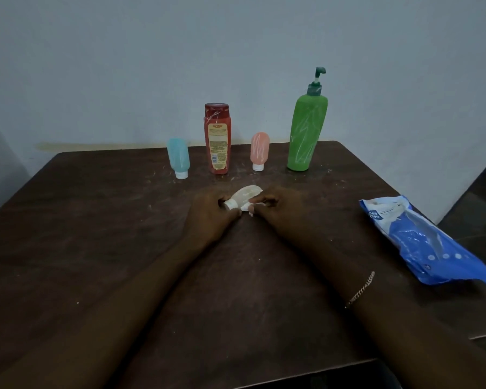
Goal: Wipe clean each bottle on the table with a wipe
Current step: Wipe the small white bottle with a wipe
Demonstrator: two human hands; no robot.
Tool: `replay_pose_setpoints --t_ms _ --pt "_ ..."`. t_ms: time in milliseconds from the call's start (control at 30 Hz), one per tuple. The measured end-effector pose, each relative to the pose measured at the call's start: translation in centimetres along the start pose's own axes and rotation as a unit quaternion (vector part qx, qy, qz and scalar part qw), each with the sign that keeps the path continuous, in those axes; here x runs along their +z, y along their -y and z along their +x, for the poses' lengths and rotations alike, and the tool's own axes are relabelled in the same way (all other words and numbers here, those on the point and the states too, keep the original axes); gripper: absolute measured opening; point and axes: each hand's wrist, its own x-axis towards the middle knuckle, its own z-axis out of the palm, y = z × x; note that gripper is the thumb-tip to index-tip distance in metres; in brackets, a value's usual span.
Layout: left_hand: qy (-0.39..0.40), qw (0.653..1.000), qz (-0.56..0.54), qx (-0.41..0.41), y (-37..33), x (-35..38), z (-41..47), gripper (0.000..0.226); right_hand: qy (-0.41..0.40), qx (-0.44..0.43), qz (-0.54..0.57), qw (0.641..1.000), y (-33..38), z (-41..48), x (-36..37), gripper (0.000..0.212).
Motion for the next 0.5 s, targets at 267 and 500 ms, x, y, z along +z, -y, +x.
replay_pose_setpoints --t_ms 267,500 --pt "0.006 1.000 0.014 0.015 0.25 -0.15 0.12 0.039 -0.029 -0.007 -0.040 0.999 0.14 -0.18 0.22 0.021" --pt "0.018 1.000 0.012 0.010 0.00 -0.28 0.09 0.035 -0.024 -0.043 -0.064 0.997 0.80 -0.36 1.11 0.013"
